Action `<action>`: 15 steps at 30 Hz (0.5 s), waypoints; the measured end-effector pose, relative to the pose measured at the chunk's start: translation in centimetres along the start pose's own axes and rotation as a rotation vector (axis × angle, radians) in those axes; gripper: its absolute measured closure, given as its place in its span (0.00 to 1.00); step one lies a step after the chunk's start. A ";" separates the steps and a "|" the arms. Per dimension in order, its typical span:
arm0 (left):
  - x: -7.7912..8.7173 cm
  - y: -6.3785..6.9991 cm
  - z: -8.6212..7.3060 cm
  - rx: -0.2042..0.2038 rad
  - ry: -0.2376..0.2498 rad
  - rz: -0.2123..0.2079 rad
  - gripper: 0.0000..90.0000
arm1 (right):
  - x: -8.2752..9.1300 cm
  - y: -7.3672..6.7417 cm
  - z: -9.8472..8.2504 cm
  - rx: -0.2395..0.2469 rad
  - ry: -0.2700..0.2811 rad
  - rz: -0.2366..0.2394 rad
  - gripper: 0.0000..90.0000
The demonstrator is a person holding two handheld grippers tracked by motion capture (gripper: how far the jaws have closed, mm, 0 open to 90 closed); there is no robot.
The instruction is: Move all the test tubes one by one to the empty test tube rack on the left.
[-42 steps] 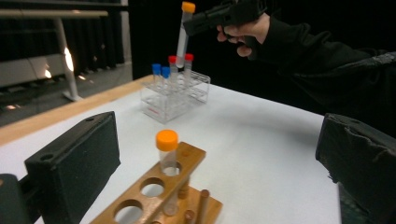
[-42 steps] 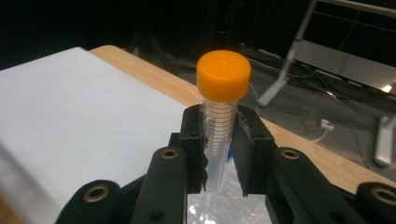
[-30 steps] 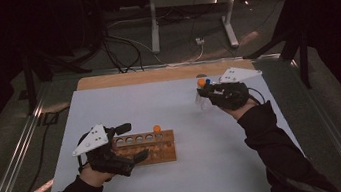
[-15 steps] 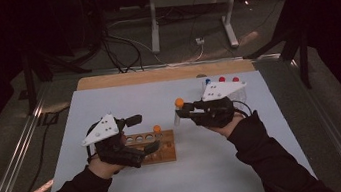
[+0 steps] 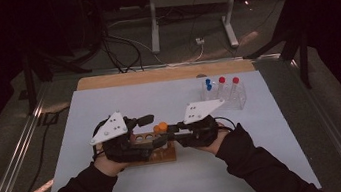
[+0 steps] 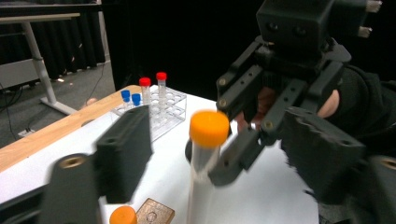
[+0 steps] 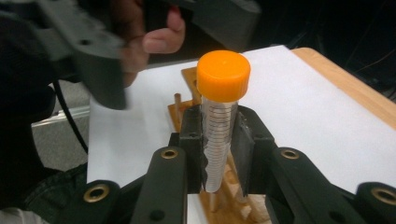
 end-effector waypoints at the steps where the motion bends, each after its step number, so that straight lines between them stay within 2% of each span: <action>1: 0.0 0.0 0.0 -0.001 0.002 -0.003 0.39 | -0.2 -0.2 0.0 0.001 -0.003 0.006 0.83; 5: -0.2 0.0 -0.2 -0.019 -0.008 -0.003 0.55 | -0.6 -0.6 -0.1 0.003 -0.007 0.024 0.83; 11: -0.3 -0.1 -0.3 -0.034 -0.018 0.005 0.74 | -0.8 -0.7 0.0 0.004 -0.004 0.026 0.83; 15: -0.3 -0.1 -0.3 -0.044 -0.027 0.012 0.79 | -0.8 -0.7 -0.1 0.000 -0.007 0.024 0.83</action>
Point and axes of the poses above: each handheld gripper's, and its own axes: x roughly backward along the jaws, z roughly out of its top, y roughly to its right, the point moved 5 cm from there along -x, roughly forward along the jaws, and after that the axes turned 11 degrees about x, right-handed, at the moved point
